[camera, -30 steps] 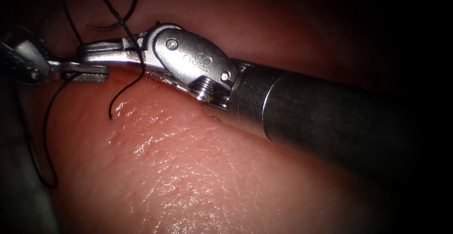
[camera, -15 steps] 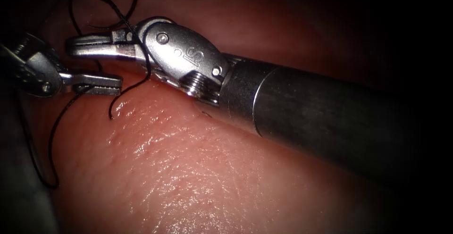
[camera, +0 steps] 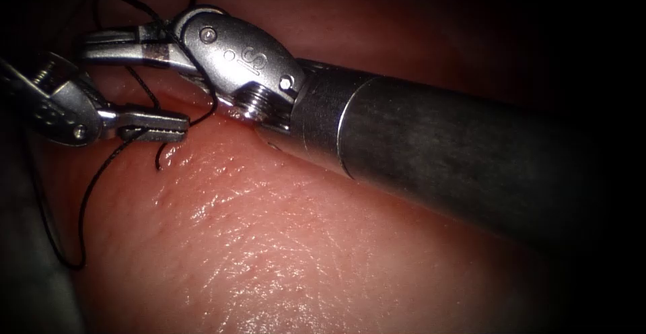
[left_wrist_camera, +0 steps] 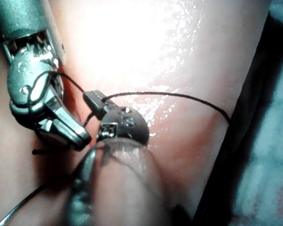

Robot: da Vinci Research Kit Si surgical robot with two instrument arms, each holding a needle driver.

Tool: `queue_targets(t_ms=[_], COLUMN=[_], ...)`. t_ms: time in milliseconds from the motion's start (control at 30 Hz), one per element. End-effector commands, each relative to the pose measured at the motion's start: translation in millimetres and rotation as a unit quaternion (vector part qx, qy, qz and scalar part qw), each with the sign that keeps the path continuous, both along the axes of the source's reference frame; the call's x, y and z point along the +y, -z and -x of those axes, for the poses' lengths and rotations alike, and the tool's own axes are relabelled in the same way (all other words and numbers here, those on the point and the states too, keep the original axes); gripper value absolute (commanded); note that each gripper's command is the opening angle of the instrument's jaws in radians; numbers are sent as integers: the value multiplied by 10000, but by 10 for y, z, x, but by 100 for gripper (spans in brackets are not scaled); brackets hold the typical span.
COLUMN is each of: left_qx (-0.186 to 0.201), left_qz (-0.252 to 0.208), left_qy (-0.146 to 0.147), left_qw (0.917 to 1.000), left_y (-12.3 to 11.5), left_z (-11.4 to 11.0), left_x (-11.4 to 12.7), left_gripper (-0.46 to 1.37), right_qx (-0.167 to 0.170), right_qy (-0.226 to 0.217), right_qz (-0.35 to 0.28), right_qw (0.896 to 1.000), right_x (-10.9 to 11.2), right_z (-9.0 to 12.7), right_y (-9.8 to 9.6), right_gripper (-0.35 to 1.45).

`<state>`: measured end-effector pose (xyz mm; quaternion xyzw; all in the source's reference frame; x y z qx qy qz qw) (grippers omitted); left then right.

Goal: Wound Closure
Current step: Wrap the suture two times counter-clockwise around the right gripper

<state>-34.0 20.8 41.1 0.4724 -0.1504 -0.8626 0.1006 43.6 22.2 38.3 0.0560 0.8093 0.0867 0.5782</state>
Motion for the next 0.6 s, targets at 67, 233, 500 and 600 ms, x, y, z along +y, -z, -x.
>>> queue_targets(t_ms=[67, 233, 500, 600], left_qx=[14, 19, 21, 26], left_qz=[-27, -2, 40, 71], left_qy=[-36, -50, -94, -128], left_qw=[10000, 10000, 9999, 9999], left_y=[1, 6, 20, 30], left_z=[0, 1, 0, -1], left_x=[-1, -5, -16, -19], left_gripper=[-35, -35, -35, -35], right_qx=[-205, -483, -744, -984], right_qy=[-184, -482, -766, -831], right_qz=[-75, -126, -92, 118], right_qw=[9996, 9976, 9942, 9916], right_x=[4, 10, 12, 12], right_z=[-1, -5, -1, -1], right_y=[1, 1, -3, -7], right_gripper=[101, 118, 118, 130])
